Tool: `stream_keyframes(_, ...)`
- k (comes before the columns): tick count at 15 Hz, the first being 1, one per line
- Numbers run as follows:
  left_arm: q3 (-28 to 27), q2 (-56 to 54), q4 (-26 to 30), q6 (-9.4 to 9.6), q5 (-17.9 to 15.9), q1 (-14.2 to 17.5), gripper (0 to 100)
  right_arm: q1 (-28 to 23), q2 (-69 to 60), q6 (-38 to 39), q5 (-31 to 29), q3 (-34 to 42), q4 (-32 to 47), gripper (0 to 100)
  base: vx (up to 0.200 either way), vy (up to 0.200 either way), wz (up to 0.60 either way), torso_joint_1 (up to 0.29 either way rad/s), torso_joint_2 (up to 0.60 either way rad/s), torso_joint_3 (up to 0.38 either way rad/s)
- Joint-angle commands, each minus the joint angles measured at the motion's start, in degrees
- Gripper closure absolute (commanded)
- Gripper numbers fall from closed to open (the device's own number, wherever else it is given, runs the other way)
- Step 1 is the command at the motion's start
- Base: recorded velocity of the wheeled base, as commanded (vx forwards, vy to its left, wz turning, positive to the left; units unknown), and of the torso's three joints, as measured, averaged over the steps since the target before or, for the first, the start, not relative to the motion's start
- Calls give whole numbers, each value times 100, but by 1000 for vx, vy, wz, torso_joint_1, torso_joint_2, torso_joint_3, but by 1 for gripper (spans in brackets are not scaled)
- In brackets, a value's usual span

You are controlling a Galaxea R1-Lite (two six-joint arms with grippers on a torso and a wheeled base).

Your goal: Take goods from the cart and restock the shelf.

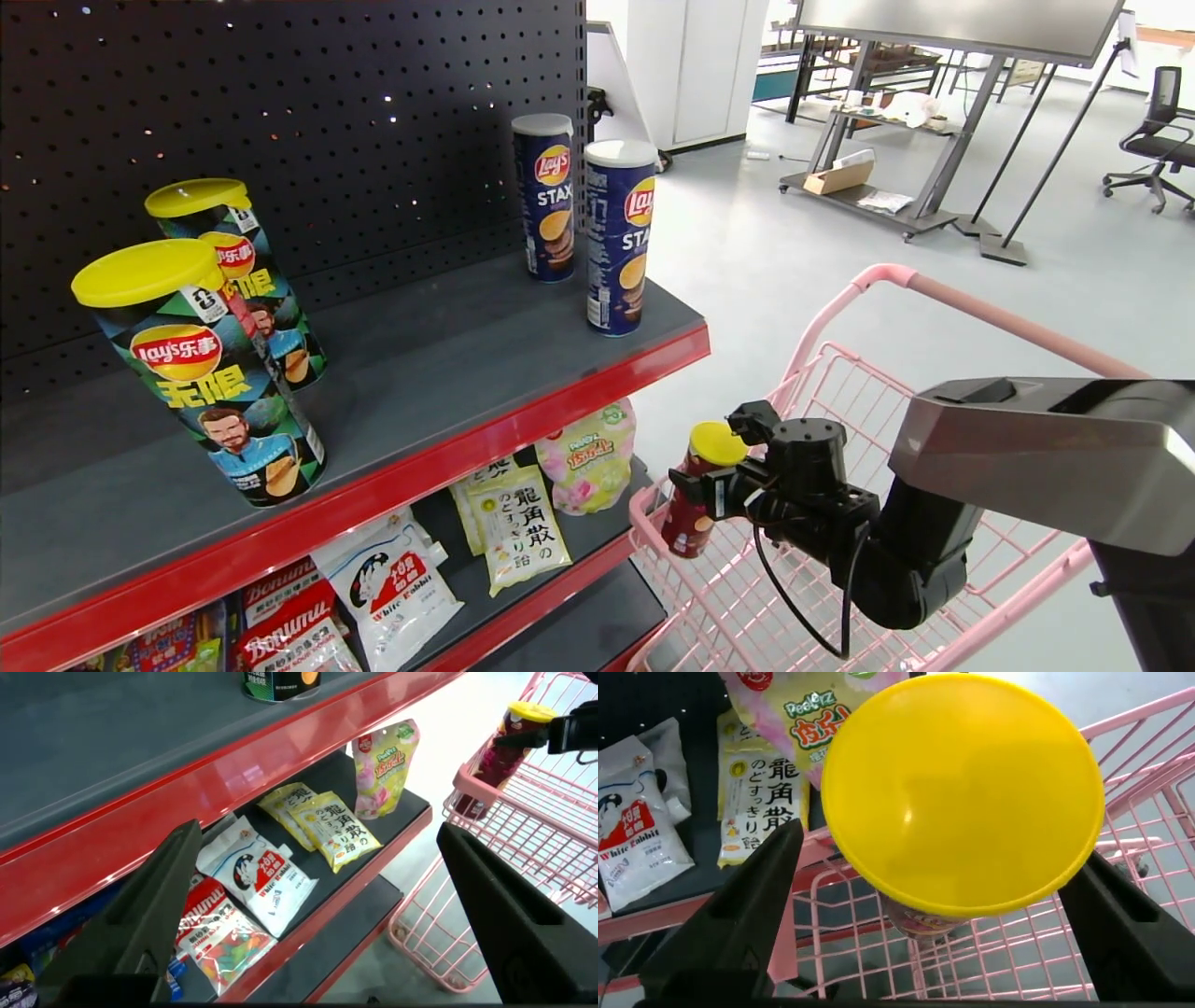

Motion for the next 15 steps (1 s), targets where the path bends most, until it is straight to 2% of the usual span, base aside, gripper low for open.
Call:
stream_keyframes(1, 1, 5, 0, -3, -2, 5, 0, -4, 111, -1, -50, -94, -4, 100, 0, 0, 0, 0, 0, 0)
stream_keyframes(7, 1, 5, 0, 6, -2, 5, 0, 49, -82, -18, -121, 82, -171, 100, 0, 0, 0, 0, 0, 0)
stream_keyframes(8, 1, 5, 0, 6, -2, 5, 0, 101, -390, -45, -156, 407, -346, 100, 0, 0, 0, 0, 0, 0)
stream_keyframes(13, 1, 5, 0, -3, -2, 5, 0, 356, -2253, -106, -419, 1778, -276, 100, 0, 0, 0, 0, 0, 0)
stream_keyframes(15, 1, 5, 0, -3, -2, 5, 0, 427, -2991, -396, -569, 2305, -276, 100, 0, 0, 0, 0, 0, 0)
